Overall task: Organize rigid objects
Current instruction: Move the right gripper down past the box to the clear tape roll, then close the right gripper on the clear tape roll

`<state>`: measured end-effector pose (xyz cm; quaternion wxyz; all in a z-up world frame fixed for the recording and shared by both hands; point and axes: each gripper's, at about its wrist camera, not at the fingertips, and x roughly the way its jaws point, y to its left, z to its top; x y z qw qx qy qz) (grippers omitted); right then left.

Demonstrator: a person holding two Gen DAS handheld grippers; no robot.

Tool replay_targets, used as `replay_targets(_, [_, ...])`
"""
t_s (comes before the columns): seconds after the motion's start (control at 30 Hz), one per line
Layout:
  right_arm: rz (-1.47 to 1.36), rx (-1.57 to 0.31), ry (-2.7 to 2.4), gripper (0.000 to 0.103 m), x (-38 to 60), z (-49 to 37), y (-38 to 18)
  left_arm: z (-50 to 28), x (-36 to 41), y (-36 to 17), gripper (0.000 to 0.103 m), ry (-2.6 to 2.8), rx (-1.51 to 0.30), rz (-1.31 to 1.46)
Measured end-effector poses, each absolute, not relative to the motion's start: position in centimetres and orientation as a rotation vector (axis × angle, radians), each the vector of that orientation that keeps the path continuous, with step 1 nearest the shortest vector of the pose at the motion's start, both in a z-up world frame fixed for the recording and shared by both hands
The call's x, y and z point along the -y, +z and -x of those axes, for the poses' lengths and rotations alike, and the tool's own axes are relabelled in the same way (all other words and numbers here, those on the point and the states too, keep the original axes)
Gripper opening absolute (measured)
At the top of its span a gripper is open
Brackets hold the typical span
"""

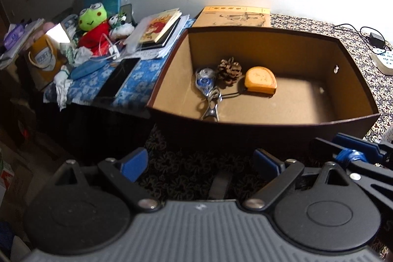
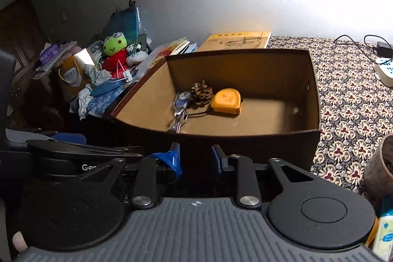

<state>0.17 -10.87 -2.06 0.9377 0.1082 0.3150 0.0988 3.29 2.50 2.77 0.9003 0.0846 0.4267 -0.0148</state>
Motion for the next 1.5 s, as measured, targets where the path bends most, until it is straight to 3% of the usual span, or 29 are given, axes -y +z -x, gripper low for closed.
replay_targets(0.93, [-0.32, -0.878, 0.288, 0.01, 9.6, -1.5, -6.2, -1.1, -8.9, -2.2, 0.094, -0.129, -1.022, -0.047])
replay_targets(1.5, [-0.481, -0.937, 0.335, 0.01, 10.4, -3.8, -6.6, -3.9, -5.4, -3.4, 0.098, -0.299, -1.059, -0.082])
